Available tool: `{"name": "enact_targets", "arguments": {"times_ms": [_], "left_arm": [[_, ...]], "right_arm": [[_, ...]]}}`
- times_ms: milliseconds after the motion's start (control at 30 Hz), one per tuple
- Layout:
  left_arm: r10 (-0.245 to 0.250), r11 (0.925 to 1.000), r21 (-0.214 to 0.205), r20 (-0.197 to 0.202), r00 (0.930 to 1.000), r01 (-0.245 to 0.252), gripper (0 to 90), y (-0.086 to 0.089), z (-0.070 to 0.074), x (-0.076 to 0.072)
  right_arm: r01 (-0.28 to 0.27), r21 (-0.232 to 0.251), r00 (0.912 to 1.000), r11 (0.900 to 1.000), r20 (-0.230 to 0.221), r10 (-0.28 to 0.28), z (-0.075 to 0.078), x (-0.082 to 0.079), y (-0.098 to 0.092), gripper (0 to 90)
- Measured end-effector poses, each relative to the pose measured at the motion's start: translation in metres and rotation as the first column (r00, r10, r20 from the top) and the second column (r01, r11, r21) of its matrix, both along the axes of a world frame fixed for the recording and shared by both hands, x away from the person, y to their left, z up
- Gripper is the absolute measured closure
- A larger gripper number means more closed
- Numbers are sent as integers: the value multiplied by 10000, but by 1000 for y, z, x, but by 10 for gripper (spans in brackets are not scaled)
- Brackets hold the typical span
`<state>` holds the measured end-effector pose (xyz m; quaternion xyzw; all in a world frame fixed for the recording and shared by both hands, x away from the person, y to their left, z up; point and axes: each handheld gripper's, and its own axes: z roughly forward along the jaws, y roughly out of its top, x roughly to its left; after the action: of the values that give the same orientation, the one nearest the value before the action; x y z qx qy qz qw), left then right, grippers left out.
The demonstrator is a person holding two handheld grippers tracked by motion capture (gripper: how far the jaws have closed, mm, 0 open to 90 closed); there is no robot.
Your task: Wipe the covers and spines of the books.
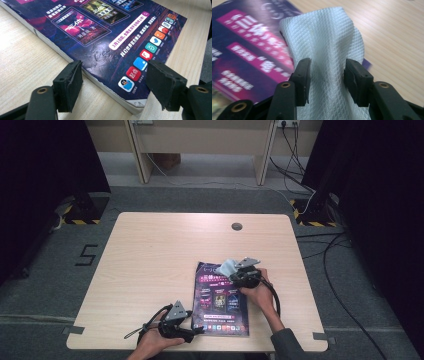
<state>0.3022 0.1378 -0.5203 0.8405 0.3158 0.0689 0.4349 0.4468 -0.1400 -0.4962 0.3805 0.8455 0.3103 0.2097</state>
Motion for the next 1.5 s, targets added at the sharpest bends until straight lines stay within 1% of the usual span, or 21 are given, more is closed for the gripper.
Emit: {"name": "enact_targets", "arguments": {"times_ms": [100,167,233,367,467,500,567,633,700,800,833,867,933,1000,1033,1100,1233,1300,1333,1467,1500], "left_arm": [[2,10000,5,11,10000,-2,287,0,0,0],[4,10000,5,-9,10000,-4,287,0,0,0],[-1,10000,4,-1,10000,1,287,0,0,0],[-2,10000,9,1,10000,2,286,0,0,0],[-2,10000,10,-2,10000,2,286,0,0,0],[-3,10000,6,-3,10000,3,286,0,0,0],[-8,10000,4,-2,10000,8,286,0,0,0],[-10,10000,4,9,10000,10,286,0,0,0],[-12,10000,7,12,10000,12,286,0,0,0],[-11,10000,5,18,10000,11,286,0,0,0],[-9,10000,3,17,10000,9,286,0,0,0],[-8,10000,1,13,10000,8,286,0,0,0],[-11,10000,-2,11,10000,11,286,0,0,0],[-10,10000,-4,6,10000,10,286,0,0,0],[-9,10000,-12,5,10000,9,286,0,0,0],[-12,10000,-12,0,10000,12,286,0,0,0],[-110,9999,7,0,9999,110,283,1,0,0],[-110,9999,20,-4,9999,110,283,1,0,0],[-114,9999,19,-5,9999,114,283,1,0,0],[-109,9999,39,-17,9999,109,283,1,0,1],[-107,9999,49,-22,9999,107,283,1,0,1]], "right_arm": [[620,573,9978,9964,-278,-605,-2,6,-17,552],[846,884,9959,9925,-407,-813,-3,9,-26,549],[978,1143,9943,9886,-547,-920,-4,9,-27,552],[784,559,9966,9954,-311,-767,-1,6,-18,579],[384,663,9985,9971,-408,-358,-1,2,-6,577],[-2,749,9987,9972,-507,40,-2,-2,4,577],[-444,865,9973,9953,-552,493,-3,-7,15,577],[-1233,806,9902,9891,-562,1280,-2,-15,35,578],[-1616,722,9846,9842,-563,1658,-2,-20,46,578],[-1785,439,9827,9830,-431,1804,-1,-23,52,577],[-1782,527,9823,9826,-497,1808,-1,-22,51,572],[-1735,645,9825,9827,-575,1772,-1,-21,49,571],[-1312,572,9898,9897,-482,1340,-1,-16,39,570],[-834,365,9959,9958,-332,846,-1,-10,27,569],[-390,386,9987,9985,-326,403,-1,-7,17,568],[232,524,9991,9984,-379,-212,-1,-1,3,567],[1211,858,9922,9889,-412,-1179,-2,8,-22,556],[1355,1117,9899,9845,-582,-1296,-3,9,-25,558],[1369,1111,9897,9843,-580,-1311,-3,9,-25,565],[1093,430,9938,9931,-225,-1084,-1,6,-14,591],[968,391,9952,9945,-211,-960,-1,4,-10,594]]}}
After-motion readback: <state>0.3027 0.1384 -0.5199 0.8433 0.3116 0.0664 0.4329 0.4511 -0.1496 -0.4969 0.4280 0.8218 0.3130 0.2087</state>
